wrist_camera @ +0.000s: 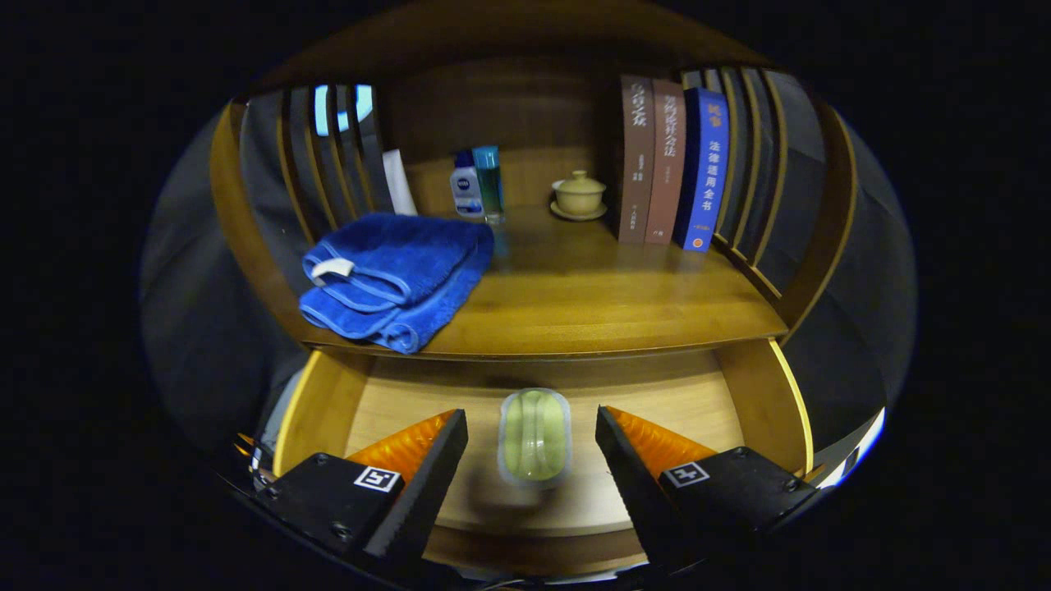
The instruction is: Pull open the drawer, take out the items inside it, and place them on the countertop above the cabinet.
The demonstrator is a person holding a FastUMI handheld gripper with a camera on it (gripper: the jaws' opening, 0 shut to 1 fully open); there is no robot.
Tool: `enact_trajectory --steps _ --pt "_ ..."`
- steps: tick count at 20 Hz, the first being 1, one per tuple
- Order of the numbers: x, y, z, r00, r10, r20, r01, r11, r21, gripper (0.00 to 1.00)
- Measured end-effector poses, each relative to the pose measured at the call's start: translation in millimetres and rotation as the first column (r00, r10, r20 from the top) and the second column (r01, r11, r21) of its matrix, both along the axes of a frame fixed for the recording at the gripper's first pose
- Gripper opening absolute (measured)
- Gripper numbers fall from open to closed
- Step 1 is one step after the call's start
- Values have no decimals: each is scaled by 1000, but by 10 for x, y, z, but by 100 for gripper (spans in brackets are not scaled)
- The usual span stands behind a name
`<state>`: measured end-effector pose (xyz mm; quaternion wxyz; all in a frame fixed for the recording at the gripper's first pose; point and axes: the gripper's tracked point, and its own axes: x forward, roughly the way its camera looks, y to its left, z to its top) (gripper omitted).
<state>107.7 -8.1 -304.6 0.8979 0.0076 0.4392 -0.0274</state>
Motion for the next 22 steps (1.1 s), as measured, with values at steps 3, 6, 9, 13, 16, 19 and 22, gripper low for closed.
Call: enact_trajectory --steps 3,6,9,13,16,19,22 --pt "93 6 -299 995 -2 -96 2 1000 3 100" --pt "89 -82 -567 982 -26 -189 25 1000 -6 100" --pt "95 -115 -753 967 -36 -252 37 999 -2 100" --pt "81 -136 -884 950 -40 -310 39 999 -9 77" --pt "73 -101 -949 944 -24 -329 21 1000 -14 57" --pt "59 -72 -995 939 -10 -345 7 1000 -12 23" --pt "55 -73 -937 939 -13 -343 11 1000 -7 22"
